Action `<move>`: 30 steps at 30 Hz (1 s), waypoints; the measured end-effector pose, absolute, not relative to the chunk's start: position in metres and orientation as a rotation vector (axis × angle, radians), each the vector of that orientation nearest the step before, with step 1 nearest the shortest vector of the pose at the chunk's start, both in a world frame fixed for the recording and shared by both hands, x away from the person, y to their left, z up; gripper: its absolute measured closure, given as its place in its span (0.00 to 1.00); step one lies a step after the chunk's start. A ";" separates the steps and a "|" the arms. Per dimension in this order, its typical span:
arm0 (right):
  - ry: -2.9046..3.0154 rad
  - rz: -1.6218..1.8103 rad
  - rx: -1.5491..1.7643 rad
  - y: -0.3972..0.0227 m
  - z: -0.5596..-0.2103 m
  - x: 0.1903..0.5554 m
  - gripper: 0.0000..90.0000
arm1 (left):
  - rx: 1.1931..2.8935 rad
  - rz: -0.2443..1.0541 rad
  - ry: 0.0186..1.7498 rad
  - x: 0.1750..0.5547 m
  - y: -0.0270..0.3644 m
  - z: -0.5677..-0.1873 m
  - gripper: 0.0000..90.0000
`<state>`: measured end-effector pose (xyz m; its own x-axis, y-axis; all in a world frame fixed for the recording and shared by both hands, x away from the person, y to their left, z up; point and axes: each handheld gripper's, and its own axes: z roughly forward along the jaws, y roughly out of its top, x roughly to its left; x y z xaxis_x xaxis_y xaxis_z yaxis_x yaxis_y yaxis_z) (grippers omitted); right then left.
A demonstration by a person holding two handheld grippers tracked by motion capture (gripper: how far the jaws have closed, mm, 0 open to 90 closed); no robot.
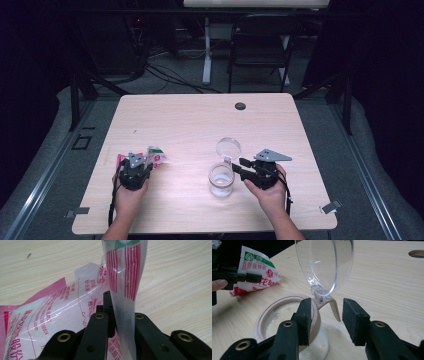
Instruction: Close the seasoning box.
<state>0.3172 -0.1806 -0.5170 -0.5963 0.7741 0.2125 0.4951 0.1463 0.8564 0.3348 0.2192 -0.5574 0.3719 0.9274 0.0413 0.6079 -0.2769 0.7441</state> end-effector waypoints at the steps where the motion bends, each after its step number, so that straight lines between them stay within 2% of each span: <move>1: 2.149 1.429 1.232 -0.181 -0.517 0.317 0.65 | 1.989 0.636 1.322 0.335 0.219 -0.558 1.00; 17: 2.141 1.436 1.228 -0.181 -0.517 0.317 0.65 | 1.917 0.614 1.341 0.332 0.230 -0.548 1.00; 24: 2.132 1.442 1.231 -0.181 -0.516 0.317 0.65 | 1.829 0.611 1.346 0.325 0.247 -0.529 1.00; 30: 2.129 1.443 1.233 -0.181 -0.516 0.317 0.65 | 1.765 0.668 1.350 0.317 0.264 -0.506 1.00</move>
<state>0.3166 -0.1814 -0.5162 -0.5922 0.7766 0.2150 0.4875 0.1328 0.8630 0.3170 0.2645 -0.5064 0.2915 0.9548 -0.0577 0.5333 -0.1121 0.8385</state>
